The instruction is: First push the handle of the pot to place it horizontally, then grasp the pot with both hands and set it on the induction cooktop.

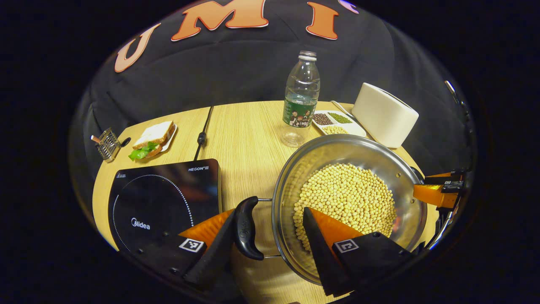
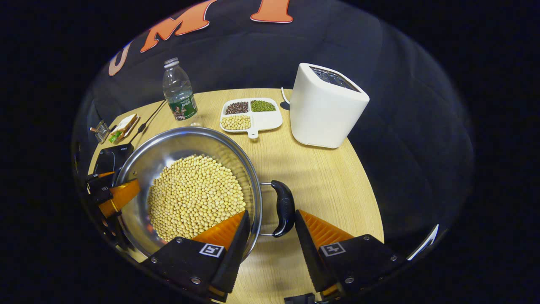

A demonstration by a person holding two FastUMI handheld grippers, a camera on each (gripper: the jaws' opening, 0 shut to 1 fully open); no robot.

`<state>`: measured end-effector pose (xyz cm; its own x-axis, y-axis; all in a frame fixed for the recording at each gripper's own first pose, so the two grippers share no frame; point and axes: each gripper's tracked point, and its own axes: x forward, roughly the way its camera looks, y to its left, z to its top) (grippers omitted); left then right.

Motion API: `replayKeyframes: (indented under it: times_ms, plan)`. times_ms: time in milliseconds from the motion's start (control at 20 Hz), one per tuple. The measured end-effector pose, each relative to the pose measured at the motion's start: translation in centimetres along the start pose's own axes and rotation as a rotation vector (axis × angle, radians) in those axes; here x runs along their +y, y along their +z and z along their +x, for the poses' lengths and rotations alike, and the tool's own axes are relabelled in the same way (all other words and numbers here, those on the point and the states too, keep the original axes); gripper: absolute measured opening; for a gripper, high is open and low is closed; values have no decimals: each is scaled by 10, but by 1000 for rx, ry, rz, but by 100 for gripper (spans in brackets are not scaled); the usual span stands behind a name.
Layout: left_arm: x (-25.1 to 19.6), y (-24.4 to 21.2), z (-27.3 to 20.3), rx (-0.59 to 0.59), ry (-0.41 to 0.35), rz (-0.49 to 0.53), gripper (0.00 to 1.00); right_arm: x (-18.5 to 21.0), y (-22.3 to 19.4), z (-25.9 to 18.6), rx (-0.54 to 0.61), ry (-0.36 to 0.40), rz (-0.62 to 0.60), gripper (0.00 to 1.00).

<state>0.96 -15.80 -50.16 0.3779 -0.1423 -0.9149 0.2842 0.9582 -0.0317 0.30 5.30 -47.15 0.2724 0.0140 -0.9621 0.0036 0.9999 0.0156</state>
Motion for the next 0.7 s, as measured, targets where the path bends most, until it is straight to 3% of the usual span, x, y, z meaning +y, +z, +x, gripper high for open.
replayKeyframes:
  times_ms: [300,700]
  plan:
    - [6,3,8,-20,-32,4,96,-12,-7,18,19,-68,1,77]
    - [12,1,38,-58,37,32,90,-10,-2,26,-48,-61,12,72]
